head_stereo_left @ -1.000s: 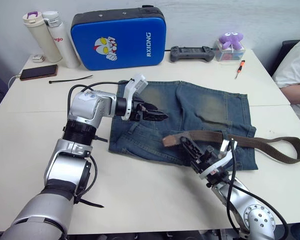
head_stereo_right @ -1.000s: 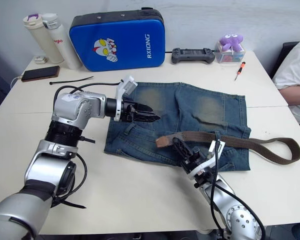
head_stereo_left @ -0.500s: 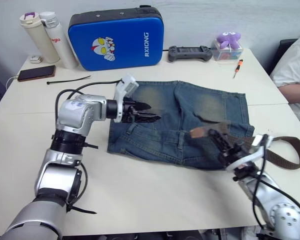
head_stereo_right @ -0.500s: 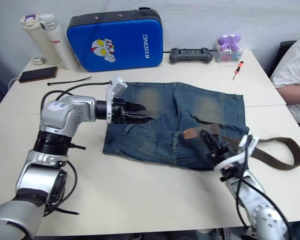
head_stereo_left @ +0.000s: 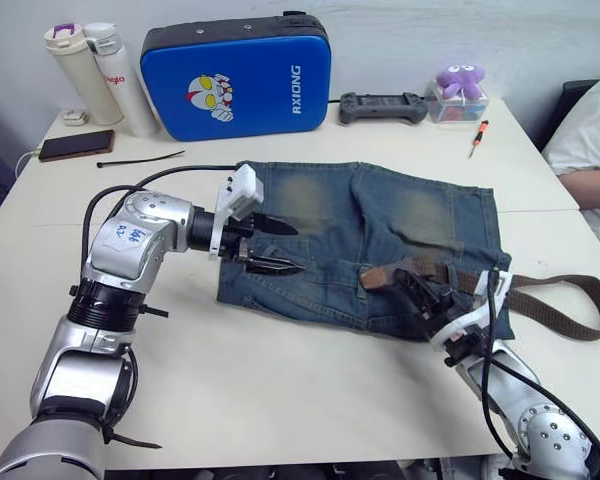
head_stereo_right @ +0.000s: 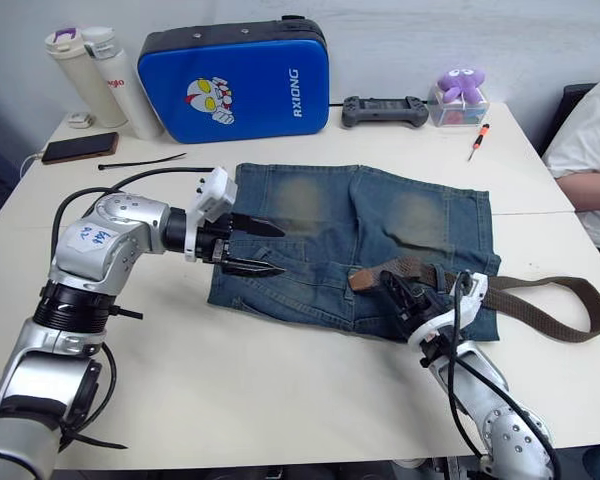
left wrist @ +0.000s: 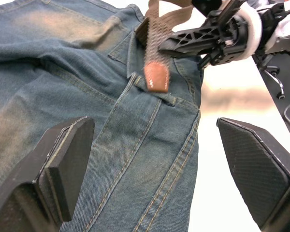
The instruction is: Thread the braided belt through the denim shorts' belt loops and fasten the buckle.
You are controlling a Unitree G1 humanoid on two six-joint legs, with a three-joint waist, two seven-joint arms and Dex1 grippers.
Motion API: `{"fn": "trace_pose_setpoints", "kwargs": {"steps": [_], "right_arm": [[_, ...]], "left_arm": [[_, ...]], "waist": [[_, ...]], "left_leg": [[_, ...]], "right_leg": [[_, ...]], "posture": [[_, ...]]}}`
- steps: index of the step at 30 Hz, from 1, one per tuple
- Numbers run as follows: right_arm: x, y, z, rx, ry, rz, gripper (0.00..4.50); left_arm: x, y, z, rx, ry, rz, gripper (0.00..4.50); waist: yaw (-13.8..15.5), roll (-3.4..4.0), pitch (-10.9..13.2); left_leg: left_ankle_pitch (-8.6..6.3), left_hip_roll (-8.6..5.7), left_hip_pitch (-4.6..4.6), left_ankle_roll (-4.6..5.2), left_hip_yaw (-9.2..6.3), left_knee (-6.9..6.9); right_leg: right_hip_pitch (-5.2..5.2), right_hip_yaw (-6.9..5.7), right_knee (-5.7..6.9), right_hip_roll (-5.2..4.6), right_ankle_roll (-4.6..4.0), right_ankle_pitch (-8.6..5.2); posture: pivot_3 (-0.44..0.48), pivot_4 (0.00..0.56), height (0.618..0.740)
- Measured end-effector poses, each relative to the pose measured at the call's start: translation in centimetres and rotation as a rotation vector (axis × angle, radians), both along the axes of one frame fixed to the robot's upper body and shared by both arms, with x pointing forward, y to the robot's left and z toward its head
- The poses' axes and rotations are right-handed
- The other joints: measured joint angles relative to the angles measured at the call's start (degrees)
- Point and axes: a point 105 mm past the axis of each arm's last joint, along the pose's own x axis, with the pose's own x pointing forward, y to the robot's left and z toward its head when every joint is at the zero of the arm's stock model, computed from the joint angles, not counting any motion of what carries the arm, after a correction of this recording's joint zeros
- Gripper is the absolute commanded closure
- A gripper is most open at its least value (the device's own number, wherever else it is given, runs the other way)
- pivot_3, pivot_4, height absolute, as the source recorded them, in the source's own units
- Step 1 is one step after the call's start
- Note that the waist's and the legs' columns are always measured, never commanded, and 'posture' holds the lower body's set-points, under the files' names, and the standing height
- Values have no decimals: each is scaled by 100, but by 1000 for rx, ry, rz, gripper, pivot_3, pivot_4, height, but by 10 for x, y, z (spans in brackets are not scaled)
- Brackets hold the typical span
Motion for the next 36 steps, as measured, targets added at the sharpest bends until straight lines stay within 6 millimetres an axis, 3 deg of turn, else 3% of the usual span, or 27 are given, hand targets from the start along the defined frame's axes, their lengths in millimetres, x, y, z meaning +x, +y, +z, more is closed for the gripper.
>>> {"fn": "trace_pose_setpoints", "kwargs": {"steps": [10, 17, 31, 36], "right_arm": [[3, -12, 3, 3, -5, -76, 4500], [2, -10, 2, -13, 6, -78, 4500], [-2, 5, -5, 50, 27, -22, 4500], [5, 14, -8, 64, 30, -12, 4500]], "left_arm": [[-1, 0, -2, 4, 6, -2, 43], [0, -1, -1, 2, -5, -5, 43], [1, 0, -1, 8, -24, -3, 43], [3, -1, -2, 10, -34, 18, 43]], "waist": [[1, 0, 0], [-2, 0, 0], [-11, 0, 0], [-25, 0, 0]], "left_leg": [[-1, 0, 0, 2, 0, 0], [-1, 0, 0, 2, 0, 0], [-1, 0, 0, 2, 0, 0], [-1, 0, 0, 2, 0, -1]], "right_leg": [[2, 0, 1, 0, 0, 0], [1, 0, 1, 0, 0, 0], [0, 0, 1, 0, 0, 0], [0, 0, 1, 1, 0, 0]], "posture": [[0, 150, 740], [0, 150, 740], [0, 150, 740], [0, 150, 740]]}}
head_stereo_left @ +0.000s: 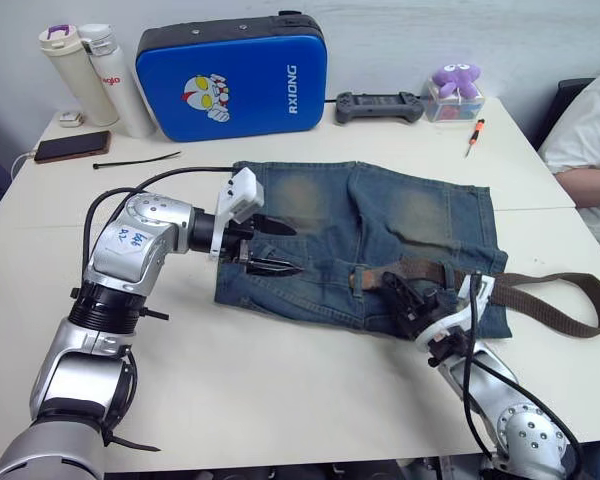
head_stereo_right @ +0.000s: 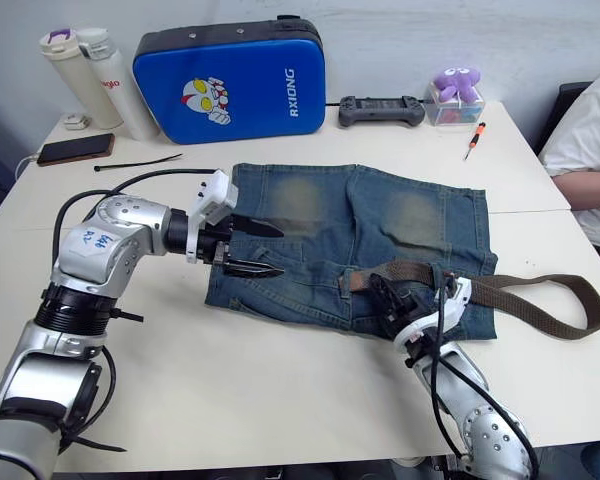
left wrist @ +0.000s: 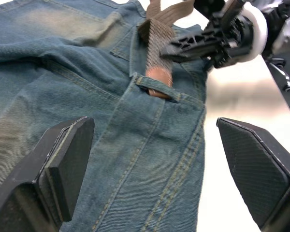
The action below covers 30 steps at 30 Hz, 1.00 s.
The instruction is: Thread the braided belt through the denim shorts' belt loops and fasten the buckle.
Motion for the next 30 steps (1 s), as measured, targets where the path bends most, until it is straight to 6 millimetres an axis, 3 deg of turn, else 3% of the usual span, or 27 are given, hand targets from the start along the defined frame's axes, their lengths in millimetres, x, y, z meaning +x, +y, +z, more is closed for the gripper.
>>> {"fn": "trace_pose_setpoints", "kwargs": {"steps": [20, 22, 24, 28, 30], "right_arm": [[16, 45, -2, -11, 42, 170, 4500], [15, 46, -3, -21, 49, 181, 3666], [13, 43, -7, -35, 67, 176, 3108], [6, 31, -4, -33, 56, 149, 1229], [4, 26, -3, -13, 58, 132, 1229]], "left_arm": [[-1, -6, -11, 16, 9, -10, 43], [-1, -6, -11, 19, 8, -10, 0], [-1, -6, -12, 22, 9, -11, 0], [-1, -6, -12, 27, 4, -9, 0], [0, -5, -13, 28, 1, -8, 0]], "waist": [[-135, 0, 0], [-135, 0, 0], [-123, 0, 0], [-107, -1, -1], [-94, -2, -1]], "left_leg": [[2, 0, 3, -4, -1, -7], [2, 1, 3, -4, -2, -8], [2, 0, 3, -3, -2, -8], [0, 0, 2, 0, -2, -6], [-1, 0, 2, 1, -3, -5]], "right_leg": [[-4, 0, 3, 1, 0, 0], [-4, 0, 4, 1, 0, 0], [-4, 0, 3, 1, 0, 0], [2, 0, -1, -1, 0, 0], [4, -1, -2, -1, 0, 0]], "posture": [[0, 150, 740], [0, 150, 740], [0, 150, 740], [0, 150, 740], [0, 150, 740]]}}
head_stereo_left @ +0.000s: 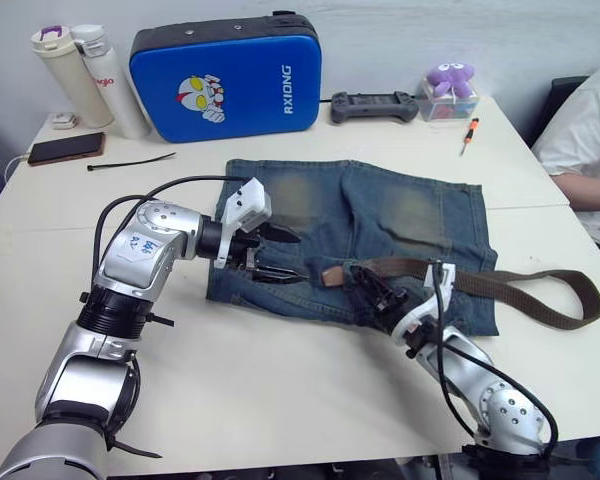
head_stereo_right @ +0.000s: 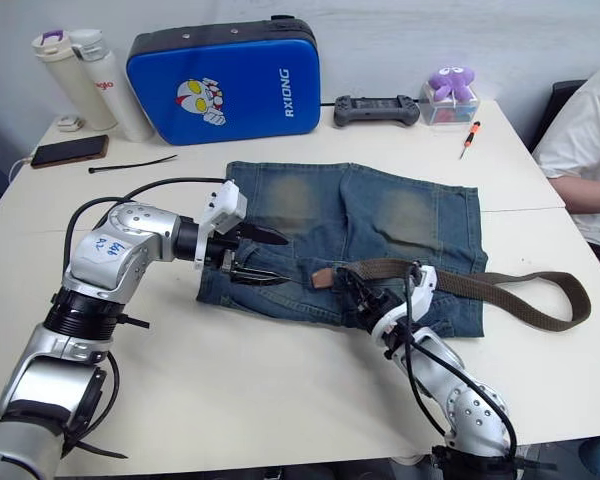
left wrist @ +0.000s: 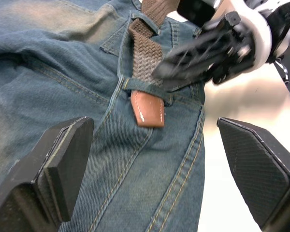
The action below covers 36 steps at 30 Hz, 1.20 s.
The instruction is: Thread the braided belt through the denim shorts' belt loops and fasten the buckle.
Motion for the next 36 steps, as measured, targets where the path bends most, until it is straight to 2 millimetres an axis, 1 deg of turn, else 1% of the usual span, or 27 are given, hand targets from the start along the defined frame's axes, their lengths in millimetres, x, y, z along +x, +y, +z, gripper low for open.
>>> {"fn": "trace_pose_setpoints", "kwargs": {"steps": [3, 7, 10, 12, 14, 15, 17, 21, 22, 23, 28, 31, 33, 36], "right_arm": [[-2, -13, -5, 20, 31, -56, 1229], [0, -28, -1, 64, 21, -128, 1229], [3, -32, 0, 102, 18, -160, 1229], [7, -35, 1, 150, 17, -187, 1229], [11, -36, 2, 163, 13, -195, 1229], [13, -36, 2, 171, 13, -200, 1454], [14, -36, 0, 184, 20, -205, 2100], [15, -32, -4, 176, 27, -188, 4004], [14, -30, -4, 171, 28, -177, 4354], [13, -25, -2, 156, 22, -152, 4448], [13, -9, 0, 124, 39, -92, 4448], [16, 15, 10, 110, 32, -13, 4448], [16, 27, 12, 108, 34, 29, 4448], [18, 31, 8, 110, 50, 37, 4448]], "left_arm": [[0, 0, 0, 1, -1, 1, 0], [0, -2, -1, -3, 1, -6, 0], [0, -4, -1, -6, 0, -10, 0], [0, -5, 0, -6, -6, -14, 0], [1, -5, 0, -4, -8, -12, 0], [1, -4, 0, -2, -7, -11, 0], [1, -4, -1, 2, -9, -8, 0], [1, -4, -1, 4, -10, -7, 0], [1, -4, -1, 4, -10, -7, 0], [1, -4, -1, 4, -10, -6, 0], [1, -3, -1, 7, -11, -4, 0], [0, -4, -1, 9, -14, -6, 0], [-1, -4, -3, 10, 0, 0, 0], [-3, -3, -7, 14, 15, 7, 0]], "waist": [[-5, 0, 0], [-11, 0, 0], [-18, 0, 0], [-19, 1, 1], [-17, 1, 1], [-16, 1, 1], [-16, 1, 1], [-16, 1, 1], [-16, 1, 1], [-16, 1, 1], [-37, 1, 1], [-51, 2, 1], [-46, 2, 1], [-41, 2, 1]], "left_leg": [[-1, 0, 0, 1, 0, 0], [-1, 0, 0, 1, 0, 0], [-1, 0, 0, 1, 0, -2], [0, 0, 0, 0, 1, -2], [0, 0, 0, 0, 1, -2], [0, 0, 0, 0, 1, -2], [0, 0, -1, 0, 1, -3], [0, 0, -1, 0, 1, -3], [0, 0, -1, 0, 0, -3], [0, 0, -1, 0, 0, -3], [1, 0, -1, -3, 0, -5], [2, 0, -1, -4, 1, -6], [2, 1, -1, -4, 0, -7], [2, 0, -1, -4, 0, -7]], "right_leg": [[0, 0, -1, 0, 0, 0], [-1, 0, 0, 0, 0, 0], [-2, 0, 0, 1, 0, 0], [-3, 0, 1, 1, 0, 0], [-3, 0, 1, 1, 0, 0], [-3, 0, 1, 1, 0, 0], [-3, 0, 1, 1, 0, 0], [-3, 0, 0, 0, 0, 0], [-3, 0, 0, 0, 0, 0], [-3, 0, 0, 1, 0, 0], [-8, 0, 2, 1, 0, 0], [-10, 0, 3, 1, 0, 0], [-10, 0, 3, 1, 0, 0], [-9, 0, 1, 1, 0, 0]], "posture": [[0, 150, 740], [0, 150, 740], [0, 150, 740], [0, 150, 740], [0, 150, 740], [0, 150, 740], [0, 150, 740], [0, 150, 740], [0, 150, 740], [0, 150, 740], [0, 150, 740], [0, 150, 740], [0, 150, 740], [0, 150, 740]]}}
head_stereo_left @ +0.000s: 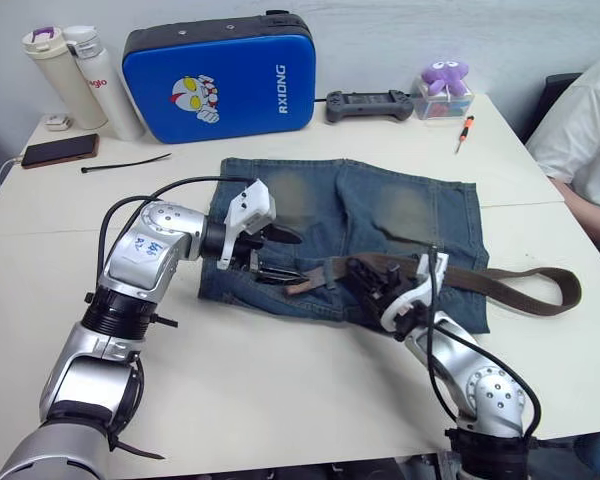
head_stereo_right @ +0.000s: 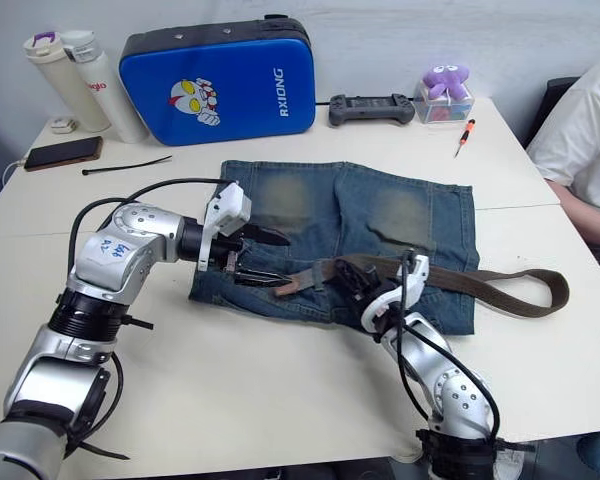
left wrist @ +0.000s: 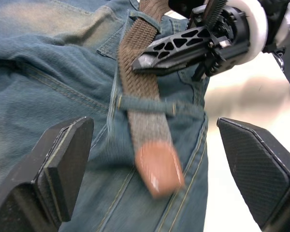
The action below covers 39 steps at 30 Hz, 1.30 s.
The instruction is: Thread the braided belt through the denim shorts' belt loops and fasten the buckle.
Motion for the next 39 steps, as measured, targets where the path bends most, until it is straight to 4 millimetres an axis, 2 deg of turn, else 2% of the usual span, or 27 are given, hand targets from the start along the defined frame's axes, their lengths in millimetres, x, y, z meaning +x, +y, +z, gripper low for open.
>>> {"fn": "trace_pose_setpoints", "kwargs": {"steps": [4, 6, 9, 11, 12, 13, 14, 15, 20, 24, 28, 32, 35, 38, 39], "right_arm": [[3, -1, -3, -12, 13, -6, 4448], [2, -4, -4, -33, 16, -5, 3873], [-3, -11, -9, -66, 26, 1, 2691], [-11, -19, -4, -92, 3, 15, 1743], [-16, -26, 0, -119, -13, 15, 1123], [-17, -30, 0, -132, -14, 13, 874], [-23, -34, 1, -161, -21, 22, 298], [-27, -36, 1, -185, -25, 38, 58], [-56, -39, 22, -381, -159, 193, 58], [-62, -35, 36, -420, -249, 254, 58], [-60, -33, 45, -411, -295, 259, 58], [-59, -34, 45, -431, -298, 256, 58], [-59, -35, 45, -440, -302, 251, 58], [-58, -37, 46, -446, -310, 243, 30], [-59, -40, 45, -464, -307, 243, 30]], "left_arm": [[-3, 6, -3, 22, 11, 14, 0], [-2, 8, -3, 29, 11, 21, 0], [-2, 9, -3, 30, 11, 21, 0], [-2, 9, -3, 32, 14, 22, 0], [-2, 10, -4, 34, 23, 22, 0], [-3, 10, -5, 37, 28, 23, 0], [-3, 10, -7, 42, 61, 28, 0], [-4, 12, -8, 48, 85, 37, 0], [-6, 19, -14, 26, 375, 166, 0], [-5, 15, -17, -34, 535, 257, 0], [-3, 7, -15, -72, 609, 305, 0], [-2, 10, -18, -60, 622, 341, 0], [-5, 3, -25, -36, 637, 322, 0], [-8, -7, -27, -41, 651, 292, 747], [-9, -10, -28, -39, 656, 282, 1211]], "waist": [[-1, 0, 0], [8, 0, 0], [17, 0, 0], [30, 0, 0], [33, 0, 0], [30, -1, 0], [31, 0, 0], [29, 1, 1], [11, 1, 2], [36, -4, 4], [61, -10, 7], [58, -9, 7], [59, -10, 7], [63, -10, 7], [70, -10, 7]], "left_leg": [[0, 0, 0, -1, 0, 0], [0, 0, 0, 0, 0, 0], [-1, 0, -1, 1, 0, 0], [-2, 0, -1, 4, -1, 2], [-3, 0, -3, 6, -1, 3], [-3, 0, -3, 7, -1, 3], [-5, 0, -3, 9, -1, 3], [-8, 0, -3, 15, -1, 2], [-19, 0, -4, 35, -3, 3], [-20, 1, -6, 37, -7, 8], [-11, 1, -7, 23, -6, 13], [-6, 1, -7, 14, -5, 11], [-5, 1, -6, 12, -5, 11], [-5, 1, -7, 13, -5, 12], [-6, 1, -7, 13, -5, 11]], "right_leg": [[-1, 0, 3, 0, 0, 0], [0, 0, 1, 0, 0, 0], [0, 0, -1, 0, 0, 0], [3, 0, -3, -1, 0, 0], [7, 0, -12, -2, 0, 0], [9, 0, -14, -1, 0, 0], [9, 0, -26, -1, 0, 0], [9, 0, -30, -1, 0, 0], [10, 0, -39, 1, 0, 0], [14, -3, -42, 1, 0, 0], [17, -4, -46, 0, 0, 0], [16, -4, -46, 0, 0, 0], [16, -4, -46, -1, 0, 0], [18, -4, -48, -1, 0, 0], [18, -4, -50, -1, 0, 0]], "posture": [[0, 150, 740], [0, 150, 740], [0, 150, 740], [0, 150, 740], [0, 150, 740], [0, 150, 740], [0, 150, 740], [0, 150, 740], [0, 150, 740], [0, 150, 740], [0, 150, 740], [0, 150, 740], [0, 150, 740], [0, 150, 740], [0, 150, 740]]}}
